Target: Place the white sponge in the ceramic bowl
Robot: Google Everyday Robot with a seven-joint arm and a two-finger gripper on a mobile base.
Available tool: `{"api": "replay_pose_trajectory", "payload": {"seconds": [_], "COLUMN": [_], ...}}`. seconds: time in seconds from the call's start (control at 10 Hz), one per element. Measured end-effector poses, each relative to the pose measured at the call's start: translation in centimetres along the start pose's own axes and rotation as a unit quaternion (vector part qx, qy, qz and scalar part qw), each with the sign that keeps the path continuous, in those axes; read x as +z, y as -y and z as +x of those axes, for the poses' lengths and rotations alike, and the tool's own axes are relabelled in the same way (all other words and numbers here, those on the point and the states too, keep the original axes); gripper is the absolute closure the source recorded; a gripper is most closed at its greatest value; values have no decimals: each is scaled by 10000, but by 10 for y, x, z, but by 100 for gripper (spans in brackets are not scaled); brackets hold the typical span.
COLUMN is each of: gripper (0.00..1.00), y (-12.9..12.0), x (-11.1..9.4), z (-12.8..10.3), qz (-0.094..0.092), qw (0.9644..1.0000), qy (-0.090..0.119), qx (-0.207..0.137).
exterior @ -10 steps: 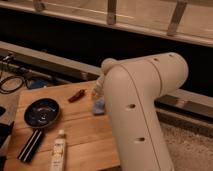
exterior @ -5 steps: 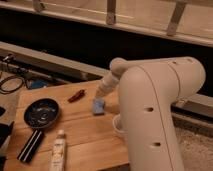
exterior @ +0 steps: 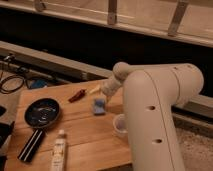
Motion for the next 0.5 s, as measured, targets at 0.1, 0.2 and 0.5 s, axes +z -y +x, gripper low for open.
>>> {"api": "replay_pose_trajectory", "payload": {"seconds": [0.1,0.2,0.5], "gripper": [26,26,26], "y": [4,9,18], "x": [-1,4,14], "z": [-2,-2,-3], "qz": [-12,-22,-49], "qw": [10000,9999,9996], "qy": [-10,-58,-179], "qx": [53,106,211]}}
